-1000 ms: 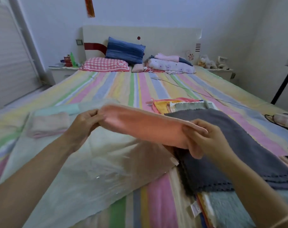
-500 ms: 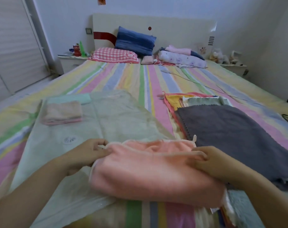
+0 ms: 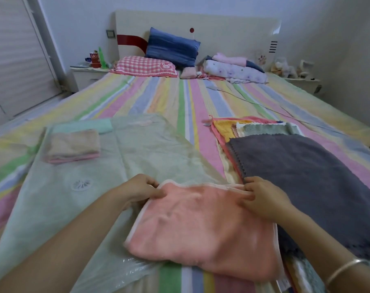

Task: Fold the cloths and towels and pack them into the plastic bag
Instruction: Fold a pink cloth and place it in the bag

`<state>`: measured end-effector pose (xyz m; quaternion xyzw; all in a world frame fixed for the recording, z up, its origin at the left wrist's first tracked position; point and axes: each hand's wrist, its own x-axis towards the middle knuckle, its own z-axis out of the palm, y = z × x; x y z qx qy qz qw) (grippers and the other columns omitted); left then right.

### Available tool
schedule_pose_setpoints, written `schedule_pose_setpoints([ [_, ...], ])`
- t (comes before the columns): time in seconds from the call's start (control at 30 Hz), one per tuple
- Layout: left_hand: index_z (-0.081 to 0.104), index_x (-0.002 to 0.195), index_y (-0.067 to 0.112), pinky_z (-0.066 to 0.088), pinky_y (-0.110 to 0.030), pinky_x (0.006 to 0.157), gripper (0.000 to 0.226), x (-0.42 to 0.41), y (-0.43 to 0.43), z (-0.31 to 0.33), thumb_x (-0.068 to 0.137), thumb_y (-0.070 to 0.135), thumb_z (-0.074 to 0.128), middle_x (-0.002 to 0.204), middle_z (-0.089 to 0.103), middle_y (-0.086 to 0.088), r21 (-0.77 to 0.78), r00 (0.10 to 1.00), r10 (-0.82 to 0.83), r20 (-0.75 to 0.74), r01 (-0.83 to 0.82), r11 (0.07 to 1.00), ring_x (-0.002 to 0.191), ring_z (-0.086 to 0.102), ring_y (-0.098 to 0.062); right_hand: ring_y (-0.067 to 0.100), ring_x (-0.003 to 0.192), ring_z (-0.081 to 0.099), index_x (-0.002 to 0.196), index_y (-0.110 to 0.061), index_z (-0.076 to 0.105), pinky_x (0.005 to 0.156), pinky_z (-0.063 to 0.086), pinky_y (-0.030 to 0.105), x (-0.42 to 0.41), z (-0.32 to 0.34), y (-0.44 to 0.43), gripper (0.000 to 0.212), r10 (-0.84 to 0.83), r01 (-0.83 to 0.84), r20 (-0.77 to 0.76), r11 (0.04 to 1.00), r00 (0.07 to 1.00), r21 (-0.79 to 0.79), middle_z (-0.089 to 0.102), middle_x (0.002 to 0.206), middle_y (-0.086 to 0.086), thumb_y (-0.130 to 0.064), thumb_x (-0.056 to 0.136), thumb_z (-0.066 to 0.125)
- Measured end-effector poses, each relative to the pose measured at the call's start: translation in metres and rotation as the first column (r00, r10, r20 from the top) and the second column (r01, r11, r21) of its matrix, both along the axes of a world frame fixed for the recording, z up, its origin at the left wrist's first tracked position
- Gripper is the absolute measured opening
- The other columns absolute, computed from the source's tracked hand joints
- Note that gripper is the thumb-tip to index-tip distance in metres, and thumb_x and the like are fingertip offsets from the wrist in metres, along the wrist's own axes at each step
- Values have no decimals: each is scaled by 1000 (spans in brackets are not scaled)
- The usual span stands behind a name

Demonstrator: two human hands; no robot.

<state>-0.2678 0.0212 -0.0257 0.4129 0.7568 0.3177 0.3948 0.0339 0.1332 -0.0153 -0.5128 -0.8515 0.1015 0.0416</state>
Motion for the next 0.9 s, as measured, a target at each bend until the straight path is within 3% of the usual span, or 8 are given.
schedule_pose_setpoints([
  [0.17, 69, 70, 11, 39, -19, 51, 12, -19, -22, 23, 77, 12, 79, 47, 55, 9, 140, 997, 52, -61, -43, 989, 51, 46, -7, 11, 91, 39, 87, -29, 68, 66, 41, 26, -11, 9, -8, 25, 43, -85, 163, 963, 986, 257, 52, 90, -12, -52, 86, 59],
  [0.27, 71, 74, 9, 38, -20, 52, 8, -47, -48, 46, 77, 9, 78, 51, 57, 7, 219, 993, 95, -68, -78, 973, 53, 46, -9, 15, 80, 37, 71, -26, 66, 67, 34, 30, -27, 17, -13, 31, 141, -177, 115, 886, 983, 427, 49, 74, -11, -55, 83, 61],
  [0.4, 71, 78, 4, 42, -12, 49, 10, -84, -73, 58, 74, 3, 80, 56, 65, 6, 309, 965, 221, -138, -170, 936, 50, 54, -1, 19, 84, 41, 85, -25, 73, 75, 39, 35, -70, 22, -7, 32, 262, -230, -48, 909, 964, 349, 56, 79, -8, -55, 84, 62],
  [0.5, 70, 72, 5, 47, -30, 66, 24, -108, -78, 36, 59, 19, 83, 69, 70, -11, 259, 922, 257, -288, -183, 948, 66, 60, -16, 21, 93, 43, 91, -25, 71, 74, 34, 31, -109, 12, 3, 33, 275, -252, -56, 932, 960, 260, 57, 86, -5, -56, 84, 62],
  [0.57, 66, 63, 11, 46, -35, 68, 22, -121, -79, 10, 53, 29, 75, 65, 66, -9, 180, 888, 261, -378, -206, 962, 67, 60, -21, 24, 99, 45, 92, -24, 71, 74, 35, 31, -130, 1, 12, 29, 260, -238, -105, 953, 960, 185, 59, 87, -2, -52, 84, 65],
  [0.67, 62, 62, 19, 48, -34, 70, 18, -124, -79, -18, 67, 17, 79, 68, 67, -2, 141, 832, 324, -451, -292, 946, 75, 66, -27, 24, 101, 46, 87, -23, 71, 76, 39, 30, -149, -15, 23, 27, 208, -195, -146, 976, 967, 99, 65, 88, 0, -50, 83, 66],
  [0.8, 60, 78, 20, 48, -35, 73, 14, -120, -73, -26, 74, 17, 73, 84, 67, -3, 138, 749, 326, -577, -304, 943, 85, 63, -28, 16, 85, 57, 71, -24, 64, 59, 38, 25, -161, -24, 34, 23, 87, -111, -331, 992, 939, -55, 65, 80, -5, -44, 80, 70],
  [0.9, 55, 103, 21, 46, -35, 78, 29, -113, -72, -23, 77, 13, 66, 105, 62, -3, 104, 675, 289, -678, -302, 948, 100, 59, -28, 13, 79, 59, 77, -22, 66, 62, 41, 28, -166, -25, 38, 23, 18, -67, -349, 989, 937, -129, 66, 85, -6, -44, 78, 72],
])
